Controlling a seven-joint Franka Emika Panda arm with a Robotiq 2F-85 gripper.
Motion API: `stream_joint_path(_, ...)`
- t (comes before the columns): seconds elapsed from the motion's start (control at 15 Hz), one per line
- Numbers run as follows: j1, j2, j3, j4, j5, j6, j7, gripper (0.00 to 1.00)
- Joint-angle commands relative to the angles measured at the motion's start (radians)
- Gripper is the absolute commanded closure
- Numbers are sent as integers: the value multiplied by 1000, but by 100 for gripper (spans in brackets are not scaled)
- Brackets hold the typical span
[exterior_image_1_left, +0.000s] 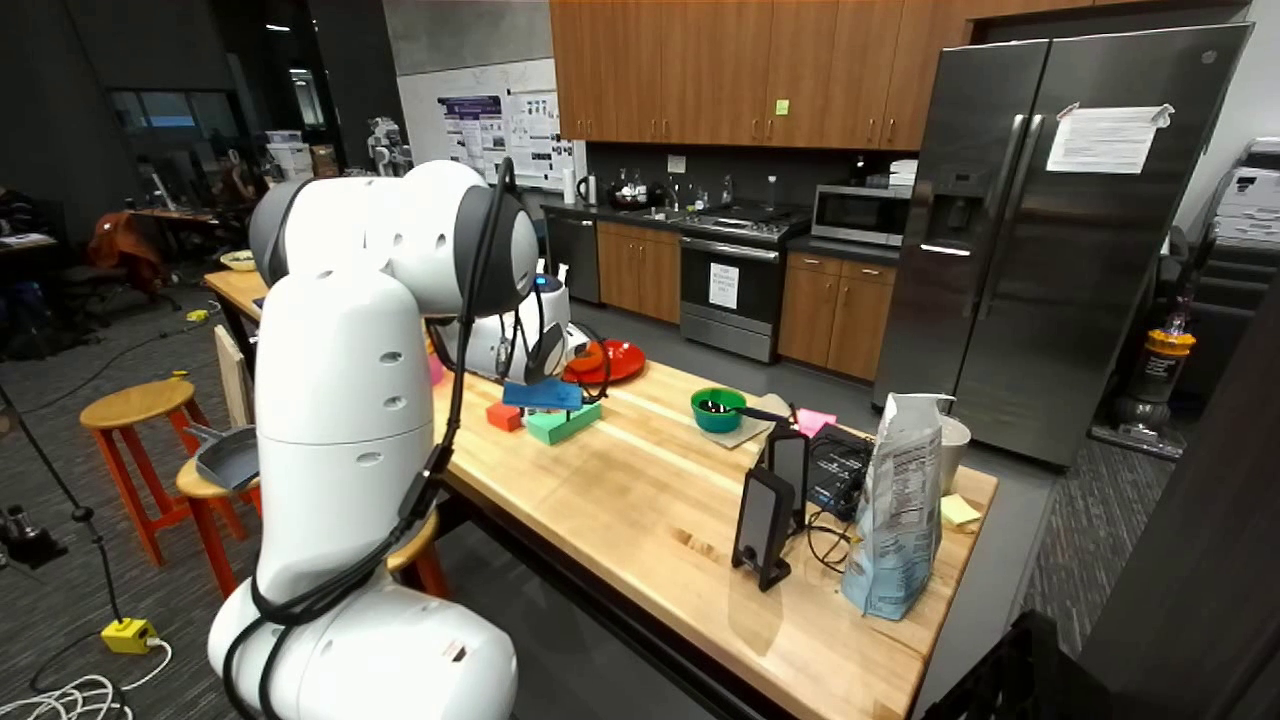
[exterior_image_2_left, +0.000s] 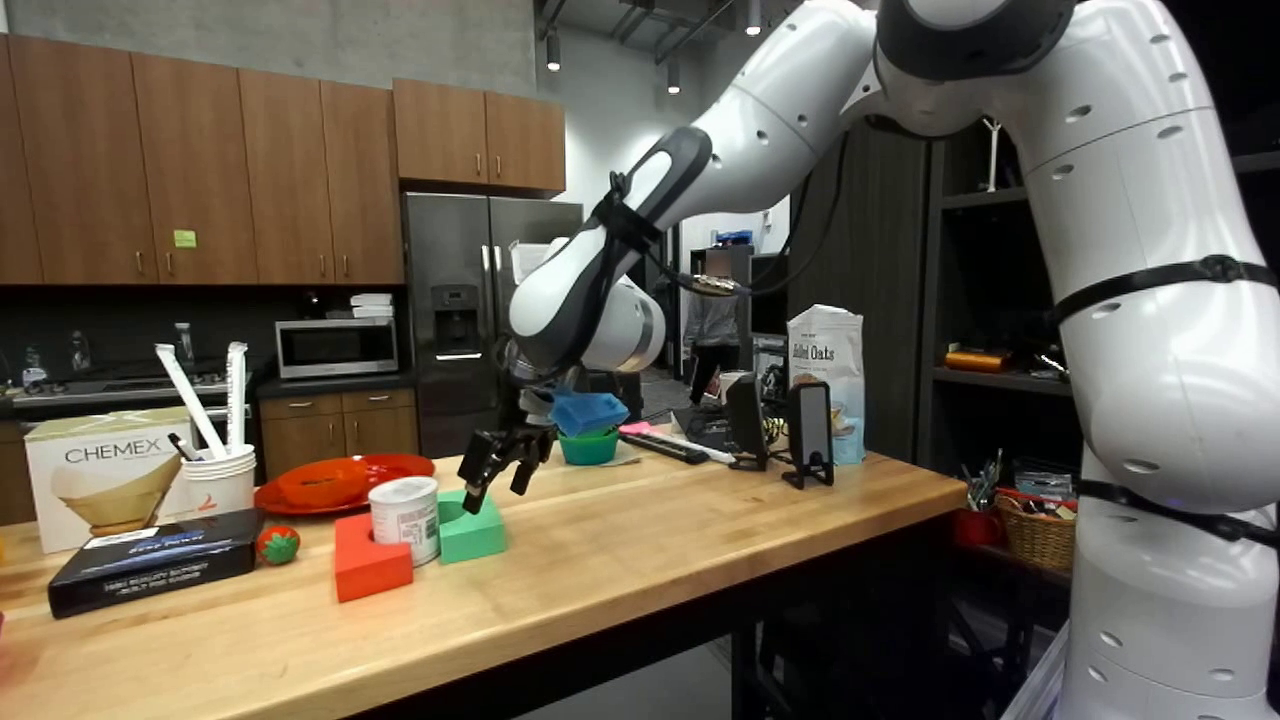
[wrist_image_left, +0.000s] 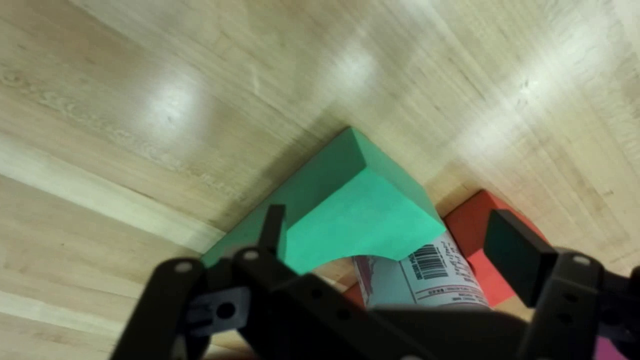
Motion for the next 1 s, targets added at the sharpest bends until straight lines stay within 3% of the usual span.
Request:
stream_joint_path(0.0, -22, -11, 18, -12, 42, -28, -26, 0)
stream_joint_path(0.93, -37, 5, 48, -8, 115, -65, -49, 0)
